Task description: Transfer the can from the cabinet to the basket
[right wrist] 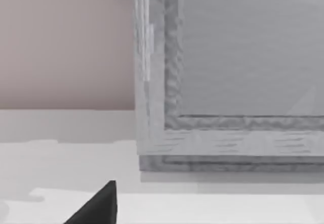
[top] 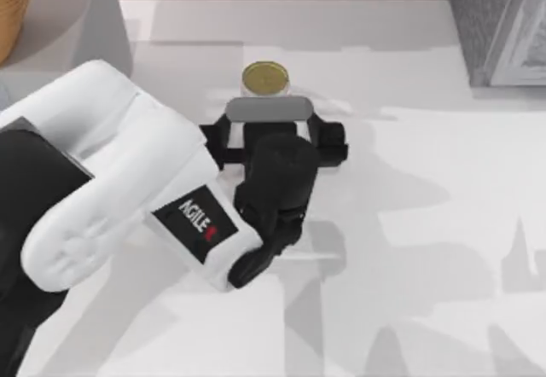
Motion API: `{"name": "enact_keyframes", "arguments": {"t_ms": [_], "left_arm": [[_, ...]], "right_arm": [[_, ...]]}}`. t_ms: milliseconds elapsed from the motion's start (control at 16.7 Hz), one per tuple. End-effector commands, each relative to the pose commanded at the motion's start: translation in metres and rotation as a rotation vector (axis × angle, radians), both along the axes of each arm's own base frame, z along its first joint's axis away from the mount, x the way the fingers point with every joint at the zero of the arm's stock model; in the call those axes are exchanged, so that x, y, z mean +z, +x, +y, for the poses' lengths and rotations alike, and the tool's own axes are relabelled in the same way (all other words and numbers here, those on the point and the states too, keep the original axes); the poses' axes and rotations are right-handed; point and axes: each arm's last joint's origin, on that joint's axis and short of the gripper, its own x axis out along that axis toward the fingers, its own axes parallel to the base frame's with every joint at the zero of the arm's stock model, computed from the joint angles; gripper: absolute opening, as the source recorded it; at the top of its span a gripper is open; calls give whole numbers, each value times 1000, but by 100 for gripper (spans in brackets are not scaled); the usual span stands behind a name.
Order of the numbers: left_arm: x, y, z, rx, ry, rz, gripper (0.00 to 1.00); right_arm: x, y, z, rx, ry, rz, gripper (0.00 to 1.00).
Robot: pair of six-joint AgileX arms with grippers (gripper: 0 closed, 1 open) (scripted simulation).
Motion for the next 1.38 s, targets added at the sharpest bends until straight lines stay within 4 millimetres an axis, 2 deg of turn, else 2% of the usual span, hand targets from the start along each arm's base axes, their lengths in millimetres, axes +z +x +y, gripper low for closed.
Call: {"name": "enact_keyframes", "arguments": {"t_ms": [240,540,1320,1380], "left_arm": [[-7,30,1,0,0,0,100],[-8,34,2,0,0,0,100],[-8,34,2,0,0,0,2],[-8,34,2,0,0,0,0]], "right_arm": [[0,0,0,0,0,0,100],[0,0,0,0,0,0,100],[0,0,0,0,0,0,100],[0,0,0,0,0,0,100]]}}
